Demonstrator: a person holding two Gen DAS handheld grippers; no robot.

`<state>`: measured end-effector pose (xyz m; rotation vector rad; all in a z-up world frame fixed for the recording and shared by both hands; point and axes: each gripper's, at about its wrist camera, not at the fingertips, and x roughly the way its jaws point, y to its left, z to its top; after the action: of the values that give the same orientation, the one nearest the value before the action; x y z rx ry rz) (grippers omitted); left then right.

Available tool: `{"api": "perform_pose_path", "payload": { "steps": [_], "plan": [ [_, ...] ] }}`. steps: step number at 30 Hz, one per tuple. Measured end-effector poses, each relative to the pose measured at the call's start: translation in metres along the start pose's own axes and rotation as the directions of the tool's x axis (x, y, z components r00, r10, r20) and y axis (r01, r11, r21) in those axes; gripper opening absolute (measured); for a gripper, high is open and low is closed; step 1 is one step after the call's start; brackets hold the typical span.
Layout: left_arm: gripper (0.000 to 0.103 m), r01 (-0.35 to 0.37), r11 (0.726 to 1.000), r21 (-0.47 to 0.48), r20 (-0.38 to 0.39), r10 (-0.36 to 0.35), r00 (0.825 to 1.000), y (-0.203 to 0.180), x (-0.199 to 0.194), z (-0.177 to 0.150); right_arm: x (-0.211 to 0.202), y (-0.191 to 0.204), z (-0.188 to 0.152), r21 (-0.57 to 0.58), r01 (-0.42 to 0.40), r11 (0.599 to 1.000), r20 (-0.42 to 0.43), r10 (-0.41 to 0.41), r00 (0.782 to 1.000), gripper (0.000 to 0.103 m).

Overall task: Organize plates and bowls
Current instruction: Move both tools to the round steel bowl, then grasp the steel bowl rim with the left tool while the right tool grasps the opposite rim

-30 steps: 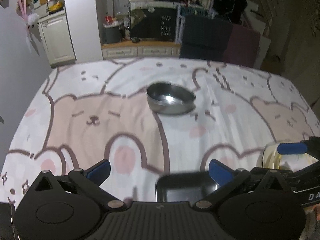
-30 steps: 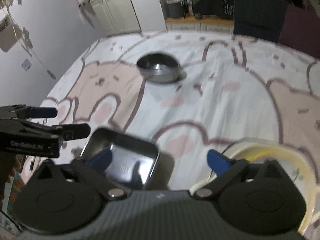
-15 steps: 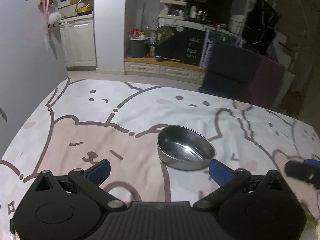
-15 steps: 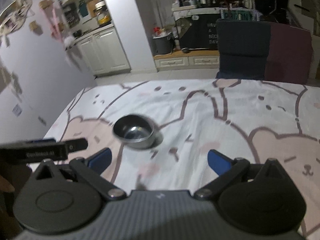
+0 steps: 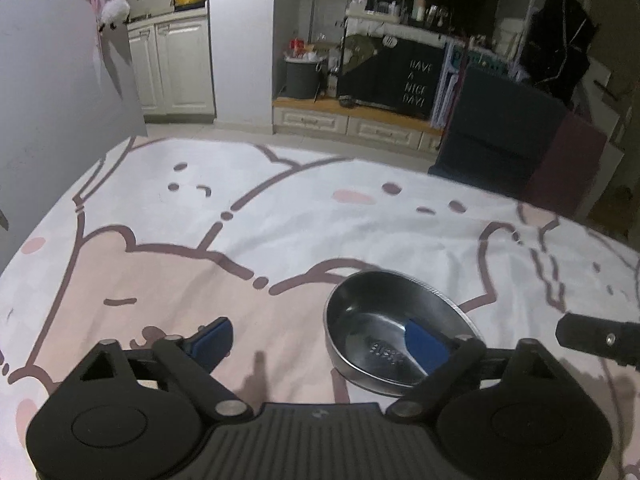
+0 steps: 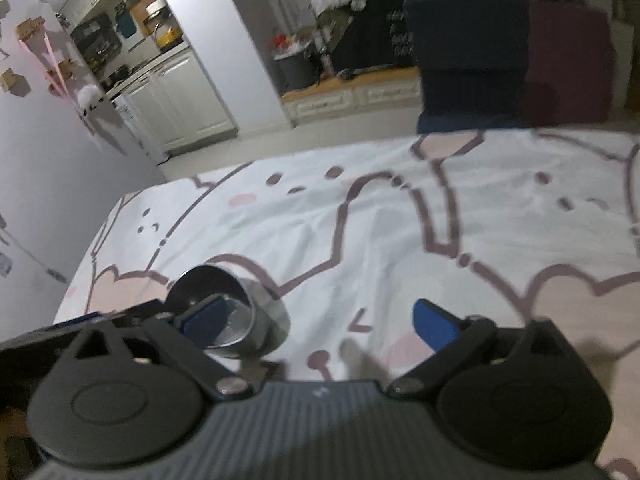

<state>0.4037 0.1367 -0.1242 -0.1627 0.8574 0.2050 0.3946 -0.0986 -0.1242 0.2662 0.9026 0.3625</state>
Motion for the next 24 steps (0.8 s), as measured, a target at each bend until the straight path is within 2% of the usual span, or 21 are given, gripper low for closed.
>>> {"api": "perform_pose_path", "payload": {
  "steps": [4,9,16,19,24],
  "plan": [
    [0.082,0.000,1.000,-0.021,-0.028,0.000,1.000,0.003,0.016,-0.001,0.020,0.002,0.004,0.034,-0.058,0.998,-0.043,0.060,0.997,0.073],
    [0.068,0.012,0.999,-0.038,-0.054,-0.014,0.998,0.005,0.027,-0.001,0.050,0.017,0.004,0.019,-0.103,0.995,-0.099,0.104,0.990,0.059],
    [0.046,0.019,0.999,-0.048,-0.061,-0.022,0.998,0.008,0.031,-0.001,0.071,0.038,-0.003,-0.023,-0.089,0.996,-0.141,0.085,0.986,0.034],
    [0.036,0.033,0.998,-0.060,-0.068,-0.037,0.997,0.011,0.031,-0.002,0.073,0.042,-0.006,-0.042,-0.064,0.997,-0.145,0.057,0.988,0.028],
    [0.010,0.070,0.996,-0.049,-0.081,-0.074,0.994,0.006,0.030,-0.003,0.074,0.047,-0.011,-0.074,-0.068,0.995,-0.155,0.056,0.986,0.024]
  ]
}}
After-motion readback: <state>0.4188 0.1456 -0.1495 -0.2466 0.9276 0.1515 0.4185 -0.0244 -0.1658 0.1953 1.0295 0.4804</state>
